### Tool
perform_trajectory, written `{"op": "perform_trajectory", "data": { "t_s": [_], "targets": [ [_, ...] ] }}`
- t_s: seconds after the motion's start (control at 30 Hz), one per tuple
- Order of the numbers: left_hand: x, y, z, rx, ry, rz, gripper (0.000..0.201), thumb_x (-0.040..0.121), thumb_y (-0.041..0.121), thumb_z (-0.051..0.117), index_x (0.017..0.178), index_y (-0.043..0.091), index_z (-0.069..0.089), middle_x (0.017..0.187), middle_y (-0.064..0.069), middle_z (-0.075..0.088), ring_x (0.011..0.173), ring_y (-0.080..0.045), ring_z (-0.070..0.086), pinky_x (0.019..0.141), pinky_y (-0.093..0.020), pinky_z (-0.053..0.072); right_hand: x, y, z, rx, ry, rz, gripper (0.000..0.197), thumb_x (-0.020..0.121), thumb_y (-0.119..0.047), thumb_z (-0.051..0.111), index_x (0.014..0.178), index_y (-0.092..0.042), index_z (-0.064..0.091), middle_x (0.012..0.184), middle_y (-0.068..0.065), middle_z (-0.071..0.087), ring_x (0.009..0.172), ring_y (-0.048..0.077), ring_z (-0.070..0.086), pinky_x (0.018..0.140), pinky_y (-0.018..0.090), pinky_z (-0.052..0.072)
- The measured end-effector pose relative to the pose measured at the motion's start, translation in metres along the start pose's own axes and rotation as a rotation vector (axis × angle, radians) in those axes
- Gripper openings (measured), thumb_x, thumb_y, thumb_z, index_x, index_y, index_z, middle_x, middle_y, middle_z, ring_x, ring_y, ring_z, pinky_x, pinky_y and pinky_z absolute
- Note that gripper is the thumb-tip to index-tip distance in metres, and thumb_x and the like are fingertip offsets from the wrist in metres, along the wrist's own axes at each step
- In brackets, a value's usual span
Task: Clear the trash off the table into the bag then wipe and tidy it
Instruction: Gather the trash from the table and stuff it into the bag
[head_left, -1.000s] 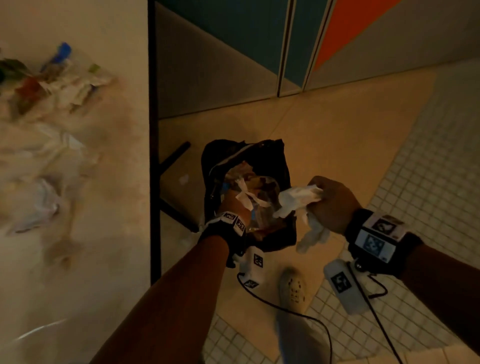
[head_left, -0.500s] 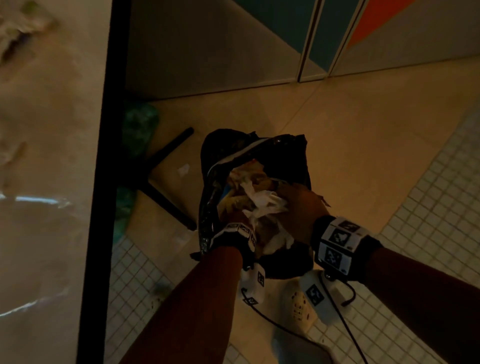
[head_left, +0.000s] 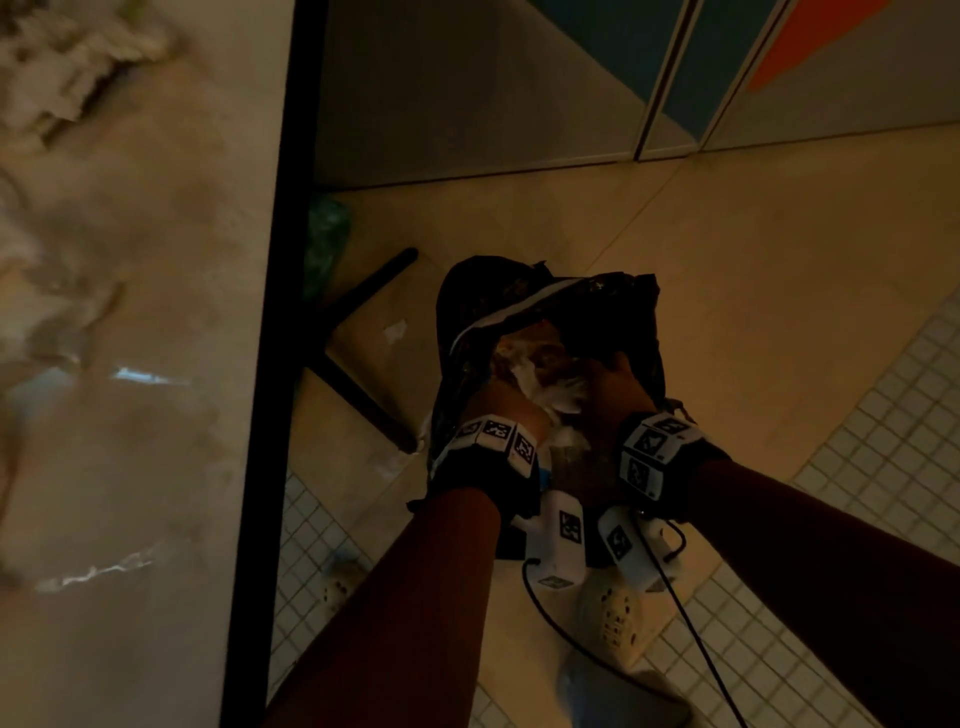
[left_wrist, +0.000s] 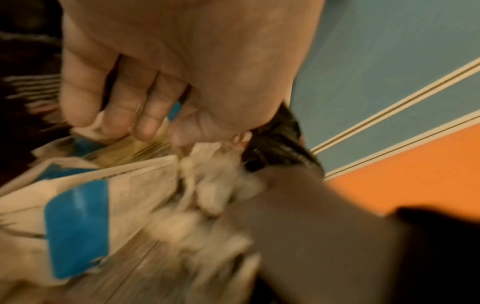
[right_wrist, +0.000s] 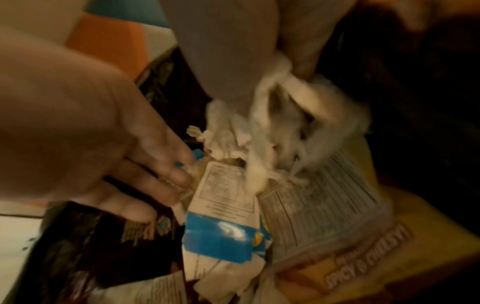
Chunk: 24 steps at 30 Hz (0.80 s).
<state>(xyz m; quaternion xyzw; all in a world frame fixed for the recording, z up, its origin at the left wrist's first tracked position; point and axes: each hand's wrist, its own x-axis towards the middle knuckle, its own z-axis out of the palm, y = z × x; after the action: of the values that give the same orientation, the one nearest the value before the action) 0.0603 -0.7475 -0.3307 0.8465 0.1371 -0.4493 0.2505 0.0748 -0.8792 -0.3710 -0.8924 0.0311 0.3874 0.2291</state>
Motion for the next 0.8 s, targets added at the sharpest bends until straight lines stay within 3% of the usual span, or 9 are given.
{"op": "perform_trajectory", "data": {
  "t_s": [0.07, 0.13, 0.17, 0.23, 0.33, 0.53, 0.57, 0.63, 0.8],
  "targets": [
    [-0.007, 0.007, -0.010, -0.078, 0.071, -0.054, 0.019, 0.099, 0.029, 0.041, 0.081, 0.029, 0.047, 0.084, 0.005, 0.047, 0.071, -0.008, 0.044, 0.070, -0.022, 0.041, 0.001, 0.001, 0.005, 0.065, -0.069, 0.020, 0.084, 0.088, -0.024, 0.066, 0.152, -0.016, 0.012, 0.157, 0.015, 0.010, 0.139, 0.041, 0.029, 0.107, 0.044, 0.037],
    [-0.014, 0.013, -0.012, -0.095, 0.002, -0.075, 0.030, 0.100, 0.035, 0.036, 0.122, 0.020, 0.050, 0.123, -0.014, 0.050, 0.108, -0.030, 0.050, 0.096, -0.034, 0.042, 0.001, 0.004, 0.006, 0.099, -0.149, -0.013, 0.093, 0.087, -0.021, 0.067, 0.153, -0.016, 0.001, 0.160, 0.016, -0.003, 0.145, 0.041, 0.014, 0.114, 0.049, 0.029],
    [-0.014, 0.014, -0.012, -0.101, -0.027, -0.091, 0.052, 0.100, 0.040, 0.034, 0.146, 0.018, 0.026, 0.150, -0.016, 0.026, 0.133, -0.036, 0.032, 0.111, -0.043, 0.029, -0.002, 0.003, 0.003, 0.092, -0.180, -0.044, 0.096, 0.087, -0.019, 0.067, 0.152, -0.018, -0.003, 0.160, 0.016, -0.010, 0.147, 0.041, 0.007, 0.115, 0.050, 0.026],
    [-0.025, 0.017, -0.015, -0.114, -0.042, -0.127, 0.068, 0.099, 0.044, 0.032, 0.150, 0.018, -0.005, 0.159, -0.012, -0.003, 0.144, -0.035, 0.007, 0.117, -0.050, 0.012, -0.010, 0.000, -0.005, 0.062, -0.182, -0.101, 0.098, 0.087, -0.014, 0.068, 0.151, -0.021, -0.006, 0.159, 0.015, -0.017, 0.148, 0.039, 0.004, 0.113, 0.046, 0.027],
    [-0.051, 0.034, -0.028, -0.001, 0.005, -0.137, 0.068, 0.102, 0.040, 0.029, 0.149, 0.006, -0.006, 0.157, -0.017, 0.004, 0.142, -0.035, 0.015, 0.112, -0.046, 0.016, -0.033, -0.006, -0.025, 0.087, -0.105, -0.131, 0.096, 0.082, -0.015, 0.073, 0.152, -0.026, 0.007, 0.161, 0.008, -0.011, 0.149, 0.033, 0.003, 0.114, 0.043, 0.027],
    [-0.097, 0.059, -0.066, -0.044, 0.024, 0.029, 0.055, 0.101, 0.037, 0.034, 0.144, 0.003, 0.028, 0.147, -0.013, 0.031, 0.130, -0.032, 0.037, 0.108, -0.041, 0.029, -0.117, -0.023, -0.074, 0.169, 0.125, -0.138, 0.064, 0.085, -0.022, 0.068, 0.143, -0.017, 0.039, 0.148, 0.006, 0.041, 0.134, 0.028, 0.043, 0.108, 0.035, 0.039],
    [-0.104, 0.063, -0.076, -0.086, 0.062, 0.054, 0.043, 0.099, 0.039, 0.037, 0.121, 0.004, 0.050, 0.124, -0.011, 0.051, 0.106, -0.025, 0.052, 0.097, -0.035, 0.041, -0.135, -0.027, -0.085, 0.201, 0.149, -0.128, 0.059, 0.087, -0.020, 0.066, 0.141, -0.016, 0.042, 0.145, 0.007, 0.045, 0.130, 0.028, 0.047, 0.107, 0.037, 0.041],
    [-0.126, 0.076, -0.099, -0.120, 0.152, 0.116, 0.031, 0.095, 0.033, 0.046, 0.067, 0.021, 0.041, 0.072, 0.002, 0.042, 0.063, -0.010, 0.042, 0.062, -0.018, 0.038, -0.169, -0.035, -0.104, 0.245, 0.190, -0.135, 0.049, 0.089, -0.019, 0.065, 0.135, -0.016, 0.049, 0.139, 0.006, 0.051, 0.122, 0.028, 0.054, 0.103, 0.041, 0.045],
    [-0.214, 0.098, -0.168, -0.195, 0.304, 0.353, 0.026, 0.085, 0.018, 0.055, 0.103, 0.001, 0.066, 0.104, -0.015, 0.067, 0.098, -0.031, 0.064, 0.076, -0.030, 0.051, -0.245, -0.074, -0.137, 0.364, 0.271, -0.316, 0.021, 0.088, -0.015, 0.064, 0.105, -0.026, 0.063, 0.110, -0.003, 0.062, 0.095, 0.012, 0.062, 0.086, 0.032, 0.053]
  ]
}}
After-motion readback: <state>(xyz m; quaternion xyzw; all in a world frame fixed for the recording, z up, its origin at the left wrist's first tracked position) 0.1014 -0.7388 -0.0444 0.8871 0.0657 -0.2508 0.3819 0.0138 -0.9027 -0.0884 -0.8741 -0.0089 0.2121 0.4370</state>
